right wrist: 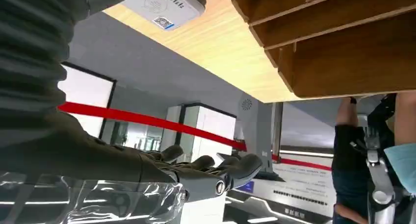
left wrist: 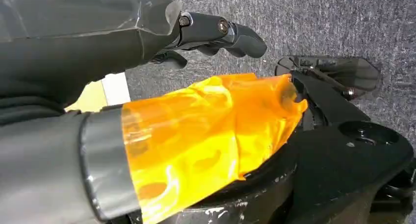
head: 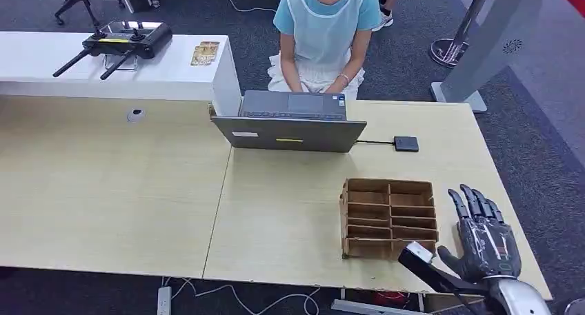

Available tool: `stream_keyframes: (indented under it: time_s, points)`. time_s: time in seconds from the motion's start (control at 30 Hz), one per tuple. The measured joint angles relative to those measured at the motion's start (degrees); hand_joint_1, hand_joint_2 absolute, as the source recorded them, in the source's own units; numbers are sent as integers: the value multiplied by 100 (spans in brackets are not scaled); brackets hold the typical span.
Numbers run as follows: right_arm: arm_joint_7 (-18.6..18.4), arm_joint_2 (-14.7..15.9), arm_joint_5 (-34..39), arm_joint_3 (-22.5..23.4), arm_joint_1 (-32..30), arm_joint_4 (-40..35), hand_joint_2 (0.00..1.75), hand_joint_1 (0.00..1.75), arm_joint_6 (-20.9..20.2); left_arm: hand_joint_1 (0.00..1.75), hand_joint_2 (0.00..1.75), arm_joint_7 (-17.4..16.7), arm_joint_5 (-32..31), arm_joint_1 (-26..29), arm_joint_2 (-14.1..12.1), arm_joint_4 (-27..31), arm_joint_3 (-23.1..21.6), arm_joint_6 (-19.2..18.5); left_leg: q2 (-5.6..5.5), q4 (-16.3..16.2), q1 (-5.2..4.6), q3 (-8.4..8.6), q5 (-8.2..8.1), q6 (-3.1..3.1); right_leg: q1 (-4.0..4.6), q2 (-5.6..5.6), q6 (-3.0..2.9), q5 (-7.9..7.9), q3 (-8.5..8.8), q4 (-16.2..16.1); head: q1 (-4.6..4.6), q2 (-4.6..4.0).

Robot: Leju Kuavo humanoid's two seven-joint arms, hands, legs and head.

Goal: Pass the card to the sensor for recognition and then transmit it.

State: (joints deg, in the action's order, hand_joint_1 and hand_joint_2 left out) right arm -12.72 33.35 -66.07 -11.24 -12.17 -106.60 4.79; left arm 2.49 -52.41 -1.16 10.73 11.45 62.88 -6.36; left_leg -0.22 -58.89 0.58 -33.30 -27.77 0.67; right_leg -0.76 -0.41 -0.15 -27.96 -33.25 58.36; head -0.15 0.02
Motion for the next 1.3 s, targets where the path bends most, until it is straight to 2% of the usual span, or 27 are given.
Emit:
stream_keyframes:
  time_s: [0.43,1.3]
  points:
    - [114,-157,295,-367,184,398,175,0,-74,0,0,0,188,-1,11,0,234,-15,-1,0,0,-1,0,0,0,0,0,0,-1,1,0,0]
    - [114,-265,347,-584,416,693,175,0,-87,0,0,-4,101,-2,9,0,275,-20,-1,0,0,-1,0,0,0,0,0,0,0,1,0,0]
